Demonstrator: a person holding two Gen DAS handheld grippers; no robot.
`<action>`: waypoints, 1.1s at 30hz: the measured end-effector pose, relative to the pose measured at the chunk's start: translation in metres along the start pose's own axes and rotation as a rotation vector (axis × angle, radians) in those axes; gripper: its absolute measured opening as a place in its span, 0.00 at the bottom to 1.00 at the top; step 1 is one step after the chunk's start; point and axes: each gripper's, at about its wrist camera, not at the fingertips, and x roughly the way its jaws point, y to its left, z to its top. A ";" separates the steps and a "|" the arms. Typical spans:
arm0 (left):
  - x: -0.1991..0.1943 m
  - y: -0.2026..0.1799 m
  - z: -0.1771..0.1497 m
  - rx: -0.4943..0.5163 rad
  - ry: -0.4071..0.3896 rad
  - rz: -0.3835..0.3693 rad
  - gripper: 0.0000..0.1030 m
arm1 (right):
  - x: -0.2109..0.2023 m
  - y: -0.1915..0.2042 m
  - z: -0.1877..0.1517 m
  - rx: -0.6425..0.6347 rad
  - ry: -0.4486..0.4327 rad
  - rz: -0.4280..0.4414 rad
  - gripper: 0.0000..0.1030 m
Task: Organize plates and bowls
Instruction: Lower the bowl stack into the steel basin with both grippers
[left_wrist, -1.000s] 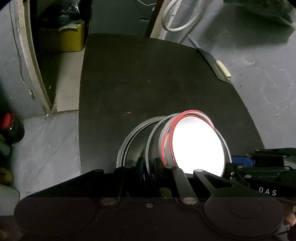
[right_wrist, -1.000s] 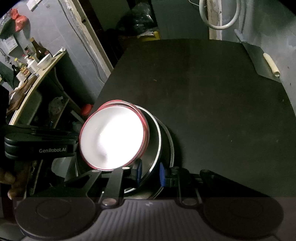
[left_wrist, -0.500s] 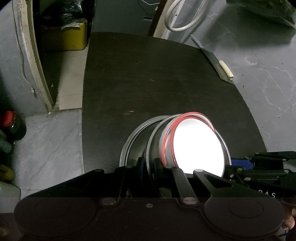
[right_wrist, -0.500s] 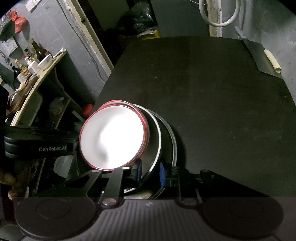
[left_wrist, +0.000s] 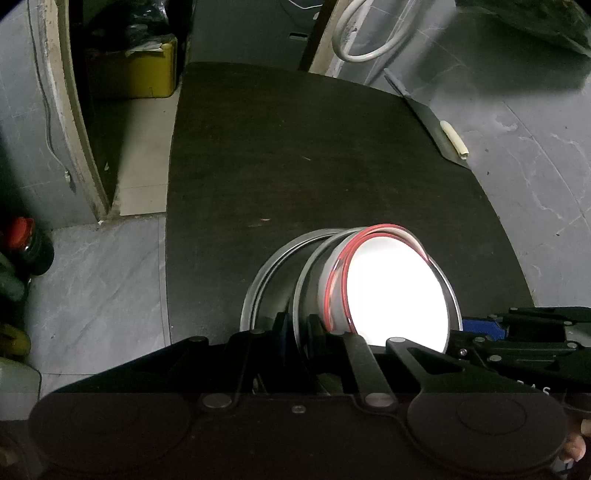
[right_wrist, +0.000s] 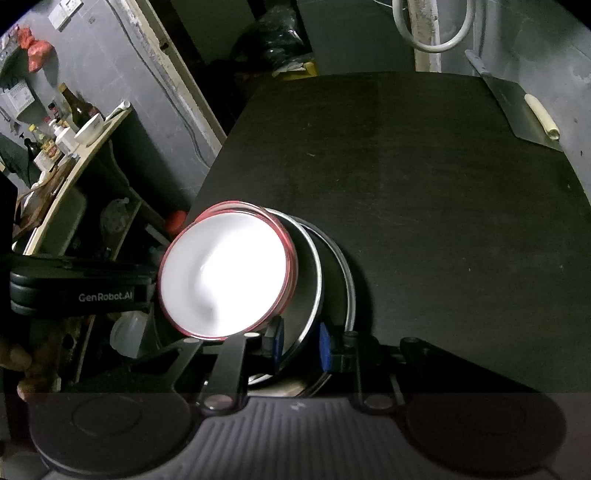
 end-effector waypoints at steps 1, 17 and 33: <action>0.000 0.000 0.000 -0.001 0.000 0.001 0.09 | 0.000 0.000 0.000 0.001 -0.001 0.000 0.23; -0.002 0.001 0.000 -0.023 -0.004 0.017 0.13 | -0.003 -0.003 -0.004 0.023 -0.025 -0.006 0.25; -0.010 -0.003 -0.002 -0.026 -0.024 0.053 0.23 | -0.011 -0.006 -0.006 0.044 -0.050 -0.020 0.31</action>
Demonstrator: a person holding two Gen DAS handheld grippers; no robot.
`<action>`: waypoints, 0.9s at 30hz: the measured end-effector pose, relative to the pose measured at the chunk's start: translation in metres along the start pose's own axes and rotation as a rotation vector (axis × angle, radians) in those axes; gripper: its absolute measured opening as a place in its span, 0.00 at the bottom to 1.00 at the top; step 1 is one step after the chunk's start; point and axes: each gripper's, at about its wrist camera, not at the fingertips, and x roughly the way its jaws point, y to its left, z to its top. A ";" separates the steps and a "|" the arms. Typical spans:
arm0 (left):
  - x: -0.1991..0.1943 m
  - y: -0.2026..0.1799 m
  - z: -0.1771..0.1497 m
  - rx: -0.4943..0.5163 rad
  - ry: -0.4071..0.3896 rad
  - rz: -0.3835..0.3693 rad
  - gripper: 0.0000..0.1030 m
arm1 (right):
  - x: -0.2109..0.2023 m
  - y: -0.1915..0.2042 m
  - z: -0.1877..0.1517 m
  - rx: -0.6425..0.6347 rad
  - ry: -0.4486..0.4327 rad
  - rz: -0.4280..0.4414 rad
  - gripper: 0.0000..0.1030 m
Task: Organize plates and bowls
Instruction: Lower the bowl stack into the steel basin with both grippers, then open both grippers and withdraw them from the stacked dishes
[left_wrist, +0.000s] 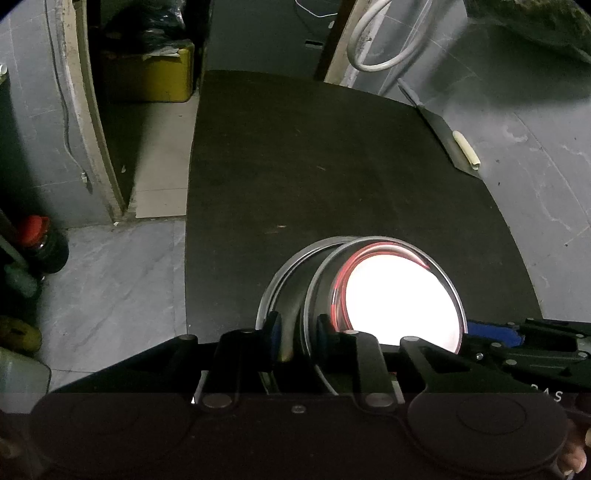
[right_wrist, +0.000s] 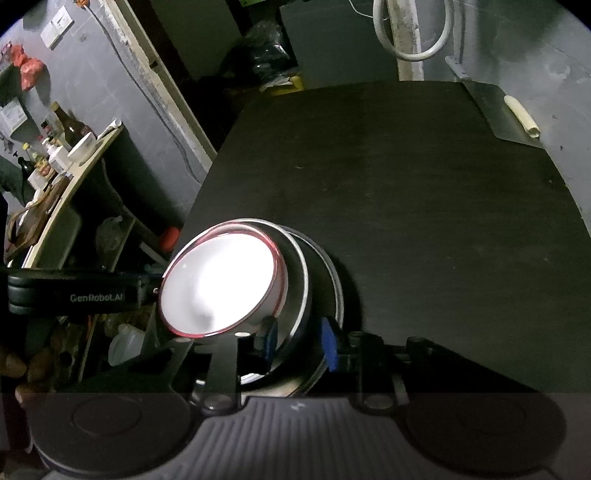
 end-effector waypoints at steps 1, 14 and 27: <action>0.000 -0.001 0.000 0.001 0.000 0.002 0.23 | 0.000 0.000 0.000 0.003 -0.001 -0.001 0.32; -0.013 -0.001 -0.003 0.016 -0.044 0.109 0.64 | -0.007 -0.007 -0.004 0.008 -0.015 0.009 0.46; -0.036 -0.011 -0.010 0.005 -0.090 0.151 0.74 | -0.015 -0.008 -0.008 -0.005 -0.035 0.039 0.61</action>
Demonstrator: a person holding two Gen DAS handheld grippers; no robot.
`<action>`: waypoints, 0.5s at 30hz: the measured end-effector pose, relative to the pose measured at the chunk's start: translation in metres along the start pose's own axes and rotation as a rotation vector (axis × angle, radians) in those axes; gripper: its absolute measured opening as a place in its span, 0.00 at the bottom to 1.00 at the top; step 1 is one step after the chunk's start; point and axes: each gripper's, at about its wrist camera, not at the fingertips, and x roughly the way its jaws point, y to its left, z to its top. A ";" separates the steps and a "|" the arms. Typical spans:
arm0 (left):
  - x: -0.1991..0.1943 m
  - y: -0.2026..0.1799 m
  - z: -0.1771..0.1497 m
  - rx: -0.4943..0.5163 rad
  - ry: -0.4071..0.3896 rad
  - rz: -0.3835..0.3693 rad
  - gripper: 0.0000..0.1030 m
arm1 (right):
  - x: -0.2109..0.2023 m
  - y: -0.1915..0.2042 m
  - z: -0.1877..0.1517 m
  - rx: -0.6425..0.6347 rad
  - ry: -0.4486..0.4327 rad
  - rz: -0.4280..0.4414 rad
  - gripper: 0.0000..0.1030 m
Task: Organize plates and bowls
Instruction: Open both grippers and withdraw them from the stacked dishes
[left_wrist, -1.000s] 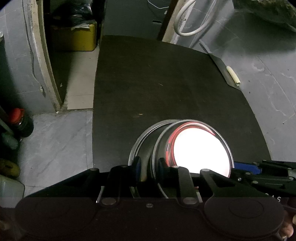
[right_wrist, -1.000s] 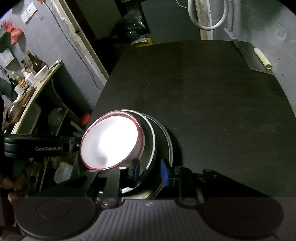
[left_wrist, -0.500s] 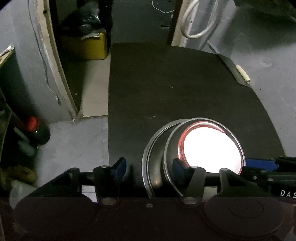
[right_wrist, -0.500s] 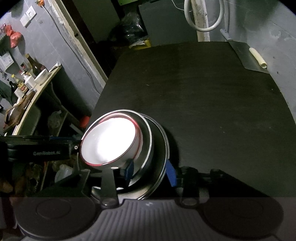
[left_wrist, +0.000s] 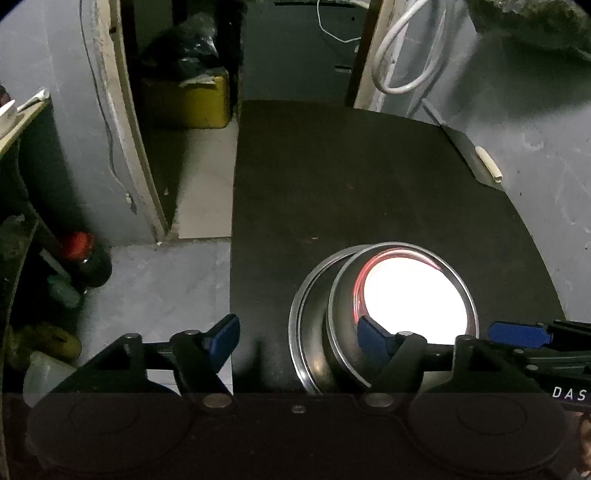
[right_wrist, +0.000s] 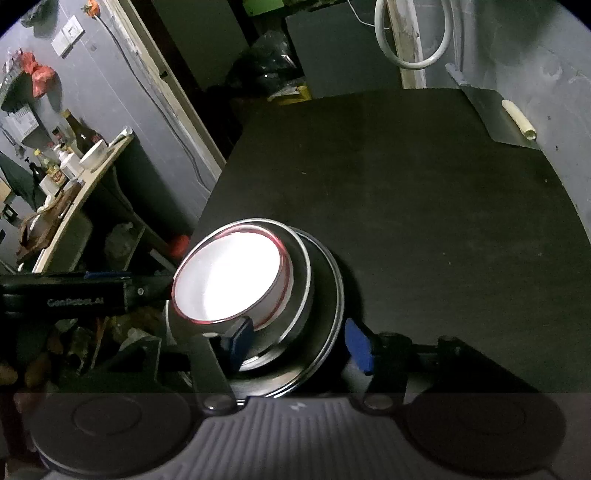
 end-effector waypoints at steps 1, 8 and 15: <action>-0.003 0.000 -0.001 -0.002 -0.006 -0.001 0.76 | -0.001 -0.001 0.000 0.001 -0.004 0.003 0.61; -0.017 -0.007 -0.004 -0.005 -0.036 0.025 0.86 | -0.012 -0.001 0.000 -0.012 -0.047 0.024 0.83; -0.033 -0.011 -0.012 -0.031 -0.076 0.056 0.98 | -0.028 -0.003 0.000 -0.036 -0.106 0.022 0.97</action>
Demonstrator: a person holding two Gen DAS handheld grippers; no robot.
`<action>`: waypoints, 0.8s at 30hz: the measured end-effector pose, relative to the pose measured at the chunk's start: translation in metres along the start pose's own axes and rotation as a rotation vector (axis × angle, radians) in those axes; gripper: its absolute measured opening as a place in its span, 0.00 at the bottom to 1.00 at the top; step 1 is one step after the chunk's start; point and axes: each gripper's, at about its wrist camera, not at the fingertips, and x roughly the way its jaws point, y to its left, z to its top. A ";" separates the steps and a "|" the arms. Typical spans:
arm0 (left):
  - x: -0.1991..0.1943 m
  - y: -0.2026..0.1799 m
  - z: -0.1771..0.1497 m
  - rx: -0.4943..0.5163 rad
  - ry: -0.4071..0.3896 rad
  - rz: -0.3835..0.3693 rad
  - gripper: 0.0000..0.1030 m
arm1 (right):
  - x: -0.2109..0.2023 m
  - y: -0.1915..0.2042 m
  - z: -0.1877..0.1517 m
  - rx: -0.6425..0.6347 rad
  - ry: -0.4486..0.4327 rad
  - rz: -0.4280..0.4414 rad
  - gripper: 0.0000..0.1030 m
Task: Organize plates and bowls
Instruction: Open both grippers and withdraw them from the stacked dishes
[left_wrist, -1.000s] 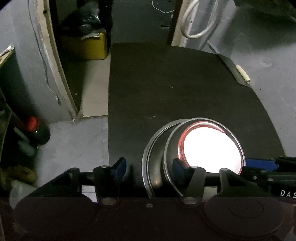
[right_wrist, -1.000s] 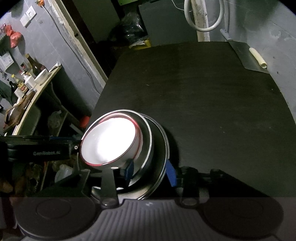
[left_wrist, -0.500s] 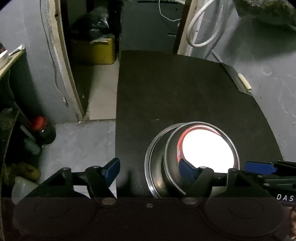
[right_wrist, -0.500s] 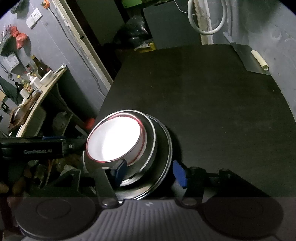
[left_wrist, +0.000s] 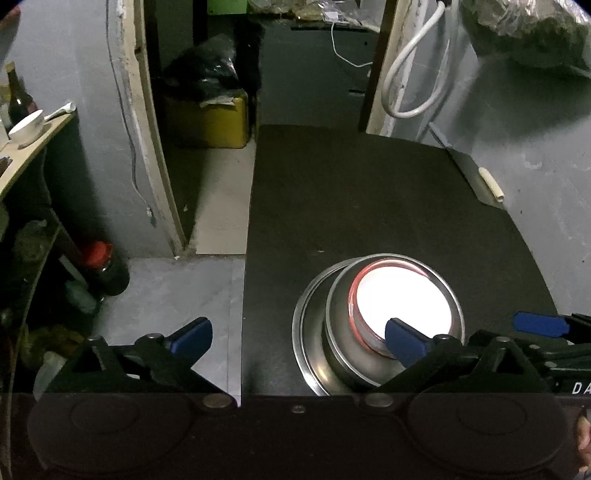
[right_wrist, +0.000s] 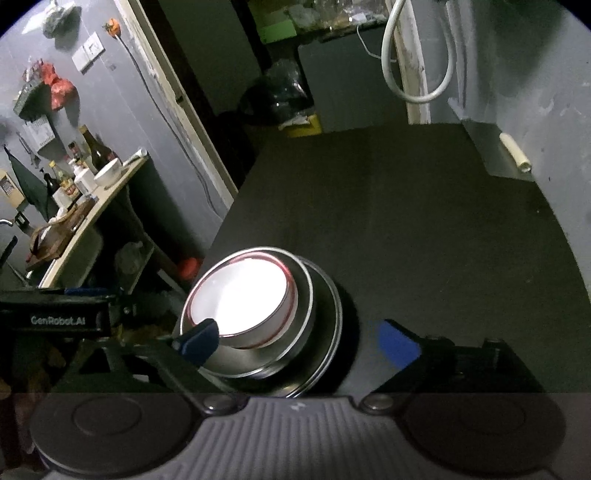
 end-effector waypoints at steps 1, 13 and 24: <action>-0.003 0.000 -0.001 -0.005 -0.006 0.004 0.99 | -0.003 -0.001 0.000 0.001 -0.010 0.002 0.98; -0.032 -0.013 -0.016 -0.045 -0.103 0.036 0.99 | -0.029 -0.010 -0.014 -0.017 -0.124 -0.043 1.00; -0.058 -0.025 -0.043 -0.099 -0.268 0.045 0.99 | -0.052 -0.011 -0.036 -0.005 -0.238 -0.069 1.00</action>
